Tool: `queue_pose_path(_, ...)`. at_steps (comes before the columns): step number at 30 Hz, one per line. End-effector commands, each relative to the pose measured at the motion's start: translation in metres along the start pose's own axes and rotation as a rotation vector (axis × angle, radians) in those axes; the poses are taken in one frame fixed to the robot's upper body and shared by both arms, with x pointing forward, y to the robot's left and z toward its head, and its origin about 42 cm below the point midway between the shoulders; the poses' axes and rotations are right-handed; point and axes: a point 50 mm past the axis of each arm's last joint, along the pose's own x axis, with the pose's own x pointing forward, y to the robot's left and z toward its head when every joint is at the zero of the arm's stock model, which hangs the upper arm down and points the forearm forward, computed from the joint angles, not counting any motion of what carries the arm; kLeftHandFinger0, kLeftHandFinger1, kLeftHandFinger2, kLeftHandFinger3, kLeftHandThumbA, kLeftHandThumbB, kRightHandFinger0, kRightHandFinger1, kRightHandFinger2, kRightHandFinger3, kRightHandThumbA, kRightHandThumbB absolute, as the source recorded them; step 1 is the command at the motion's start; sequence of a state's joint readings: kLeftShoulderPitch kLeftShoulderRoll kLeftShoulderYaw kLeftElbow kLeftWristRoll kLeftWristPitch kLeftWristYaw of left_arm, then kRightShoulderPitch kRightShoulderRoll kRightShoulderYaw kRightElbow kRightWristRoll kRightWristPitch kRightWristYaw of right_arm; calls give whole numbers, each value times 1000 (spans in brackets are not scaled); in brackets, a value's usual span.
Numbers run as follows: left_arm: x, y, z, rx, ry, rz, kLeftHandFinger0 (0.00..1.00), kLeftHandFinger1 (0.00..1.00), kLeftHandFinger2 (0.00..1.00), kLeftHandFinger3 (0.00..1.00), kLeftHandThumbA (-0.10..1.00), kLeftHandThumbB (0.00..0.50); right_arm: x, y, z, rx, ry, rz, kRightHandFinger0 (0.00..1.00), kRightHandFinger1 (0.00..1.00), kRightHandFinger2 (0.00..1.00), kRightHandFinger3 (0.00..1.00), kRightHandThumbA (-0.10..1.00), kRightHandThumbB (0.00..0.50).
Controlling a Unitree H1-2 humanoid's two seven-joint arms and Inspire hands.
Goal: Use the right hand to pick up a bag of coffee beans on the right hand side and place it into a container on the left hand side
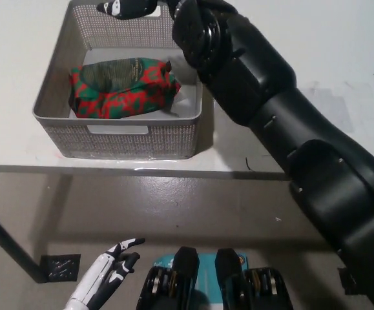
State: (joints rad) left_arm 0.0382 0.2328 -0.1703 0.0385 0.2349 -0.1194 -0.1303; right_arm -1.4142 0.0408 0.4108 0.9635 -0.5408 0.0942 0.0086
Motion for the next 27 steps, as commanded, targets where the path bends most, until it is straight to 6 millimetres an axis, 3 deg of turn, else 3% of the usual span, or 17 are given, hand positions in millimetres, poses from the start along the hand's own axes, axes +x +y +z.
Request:
queue_pose_path(1,4,3,8,25,-34,1,688,790,902,1000,1000,287,-9,-49,11,-41,-86,-77,1000,1000,1000,1000,934,359)
queue_pose_path(5,2,9,6,32,-33,-1,683,788,903,1000,1000,278,-47,-71,2,91,-179,-185,1000,1000,1000,1000,913,315)
queue_pose_path(7,0,11,5,31,-25,0,688,797,915,1000,1000,287,-86,-86,-8,193,-285,-322,1000,1000,1000,1000,898,278)
queue_pose_path(12,-5,17,3,33,-13,14,687,793,922,1000,1000,271,-146,-99,-21,362,-366,-455,1000,1000,1000,1000,882,291)
queue_pose_path(13,-4,19,2,26,-20,25,686,790,917,1000,1000,266,-166,-102,-28,431,-401,-513,1000,1000,1000,1000,850,281)
queue_pose_path(14,-4,19,2,22,-23,28,684,788,913,1000,1000,266,-172,-103,-30,449,-410,-529,1000,1000,1000,1000,828,283)
queue_pose_path(15,-3,19,2,18,-22,30,687,793,912,1000,1000,278,-188,-100,-36,483,-422,-571,1000,1000,1000,1000,877,262)
queue_pose_path(17,-1,19,2,12,-21,31,707,818,922,1000,1000,284,-212,-93,-45,515,-421,-627,1000,1000,1000,1000,955,269)
queue_pose_path(19,-1,19,2,6,-17,40,782,892,994,1000,1000,297,-235,-78,-53,536,-429,-667,1000,1000,1000,1000,1000,237)
queue_pose_path(21,-2,19,1,4,-16,60,883,1000,1000,1000,1000,356,-260,-55,-64,567,-406,-688,1000,1000,1000,1000,1000,229)
queue_pose_path(23,-4,22,-1,5,-14,76,931,1000,1000,1000,1000,402,-275,-36,-71,628,-367,-677,1000,1000,1000,1000,1000,244)
queue_pose_path(25,-5,24,-2,-2,-14,84,1000,1000,1000,1000,1000,416,-297,-7,-82,689,-313,-647,1000,1000,1000,1000,1000,222)
queue_pose_path(27,-5,25,-2,-1,-10,86,1000,1000,1000,1000,1000,403,-310,12,-89,709,-276,-625,1000,1000,1000,1000,1000,215)
